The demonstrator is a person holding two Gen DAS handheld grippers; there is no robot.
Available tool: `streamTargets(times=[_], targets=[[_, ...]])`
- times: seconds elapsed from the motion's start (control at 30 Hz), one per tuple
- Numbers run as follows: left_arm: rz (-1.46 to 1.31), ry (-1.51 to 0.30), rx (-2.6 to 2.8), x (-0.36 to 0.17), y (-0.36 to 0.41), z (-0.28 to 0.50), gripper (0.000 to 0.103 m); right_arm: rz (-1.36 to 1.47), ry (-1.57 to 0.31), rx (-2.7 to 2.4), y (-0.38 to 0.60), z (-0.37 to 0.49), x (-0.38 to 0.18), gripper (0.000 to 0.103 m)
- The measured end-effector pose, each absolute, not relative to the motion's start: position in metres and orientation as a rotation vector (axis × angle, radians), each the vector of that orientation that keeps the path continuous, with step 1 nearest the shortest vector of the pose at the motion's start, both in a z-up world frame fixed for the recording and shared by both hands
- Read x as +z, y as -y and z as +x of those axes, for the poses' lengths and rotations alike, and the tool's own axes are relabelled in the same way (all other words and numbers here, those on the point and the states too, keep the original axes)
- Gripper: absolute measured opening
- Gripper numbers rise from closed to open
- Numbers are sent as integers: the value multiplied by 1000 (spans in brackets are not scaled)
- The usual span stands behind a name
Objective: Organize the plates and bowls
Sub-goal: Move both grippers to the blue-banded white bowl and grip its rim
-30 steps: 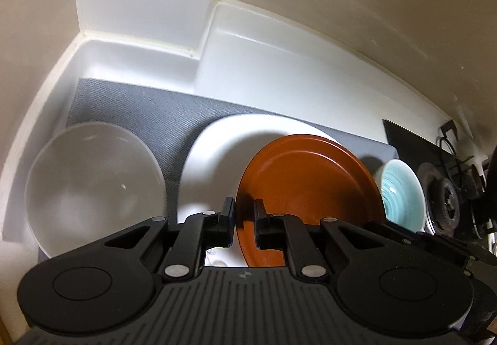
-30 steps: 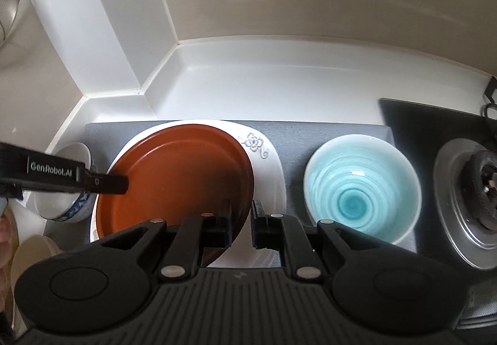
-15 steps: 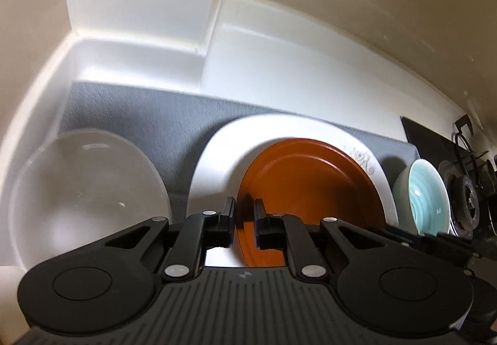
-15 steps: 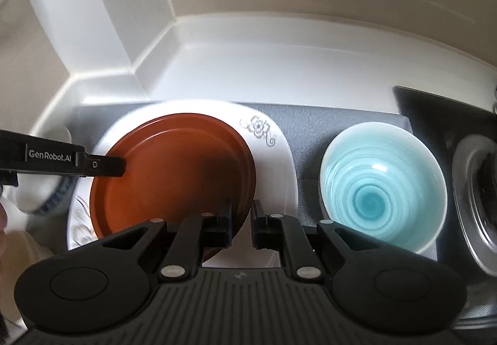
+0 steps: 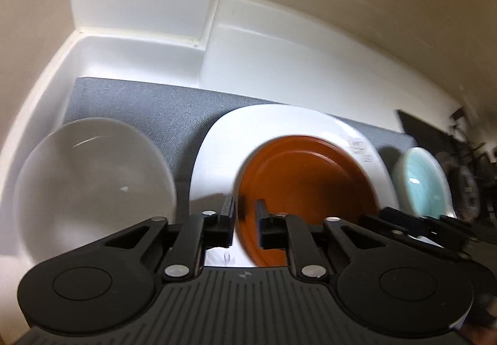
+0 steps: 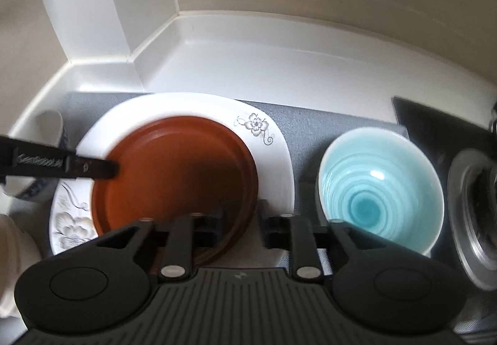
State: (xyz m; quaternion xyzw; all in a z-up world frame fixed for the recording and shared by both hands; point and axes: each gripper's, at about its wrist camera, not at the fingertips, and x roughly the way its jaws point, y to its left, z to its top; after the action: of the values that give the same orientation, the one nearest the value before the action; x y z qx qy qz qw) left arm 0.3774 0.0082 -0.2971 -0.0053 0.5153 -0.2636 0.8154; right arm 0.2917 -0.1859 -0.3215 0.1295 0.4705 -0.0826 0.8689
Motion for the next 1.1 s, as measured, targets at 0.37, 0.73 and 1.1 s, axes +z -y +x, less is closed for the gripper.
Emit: streamTargets(times=[0.37,0.73,1.1], targets=[[-181,-923,-388,-256,-148,352,77,385,-844,-72,171,270,-278,59],[-218,-987,-345,-291,-162,372,44,338,-865,253,86,337,-274,62],[-374,-1044,-344,-309,-174,379,81,360,-881,261,66,352,-296,62]])
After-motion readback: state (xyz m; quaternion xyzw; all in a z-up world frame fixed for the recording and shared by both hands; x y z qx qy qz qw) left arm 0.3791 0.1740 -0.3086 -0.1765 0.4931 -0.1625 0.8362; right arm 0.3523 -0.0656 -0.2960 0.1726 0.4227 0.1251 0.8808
